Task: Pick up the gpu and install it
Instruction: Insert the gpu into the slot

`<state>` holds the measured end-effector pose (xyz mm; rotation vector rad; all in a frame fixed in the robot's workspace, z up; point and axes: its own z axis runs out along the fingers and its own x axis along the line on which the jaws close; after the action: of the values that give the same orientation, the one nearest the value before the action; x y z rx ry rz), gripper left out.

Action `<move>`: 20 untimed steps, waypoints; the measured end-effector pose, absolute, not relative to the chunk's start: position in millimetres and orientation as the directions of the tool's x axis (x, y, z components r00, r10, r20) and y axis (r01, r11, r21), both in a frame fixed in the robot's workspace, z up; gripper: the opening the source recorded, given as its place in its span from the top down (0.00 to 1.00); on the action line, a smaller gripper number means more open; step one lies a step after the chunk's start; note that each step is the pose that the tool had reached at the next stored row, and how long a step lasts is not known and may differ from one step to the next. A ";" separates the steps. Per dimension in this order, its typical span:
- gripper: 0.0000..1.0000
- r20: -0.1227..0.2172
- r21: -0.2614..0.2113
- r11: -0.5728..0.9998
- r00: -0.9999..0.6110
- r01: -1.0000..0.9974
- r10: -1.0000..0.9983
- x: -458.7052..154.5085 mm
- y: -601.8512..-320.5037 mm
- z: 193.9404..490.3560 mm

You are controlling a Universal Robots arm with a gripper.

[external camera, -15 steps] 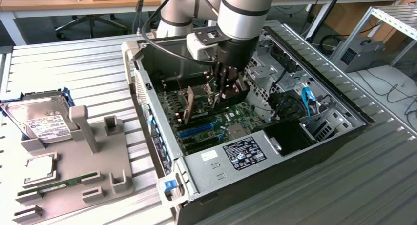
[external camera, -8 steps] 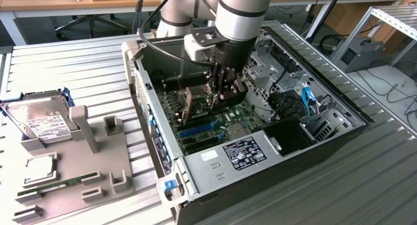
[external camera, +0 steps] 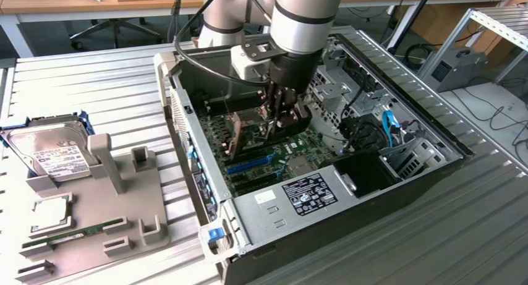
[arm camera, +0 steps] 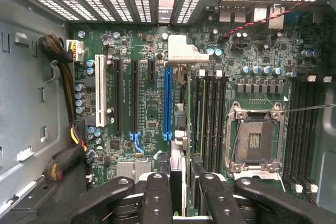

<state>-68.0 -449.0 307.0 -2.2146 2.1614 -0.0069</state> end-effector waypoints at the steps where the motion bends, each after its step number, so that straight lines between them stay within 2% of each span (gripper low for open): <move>1: 0.74 -0.030 -0.037 -0.024 0.025 -0.999 -0.999 -68.2 -449.0 306.7; 20: 0.74 -0.030 -0.037 -0.024 0.025 -0.999 -0.999 -73.9 -450.6 299.6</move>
<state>-73.9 -450.6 299.6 -2.2147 2.1614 -0.0068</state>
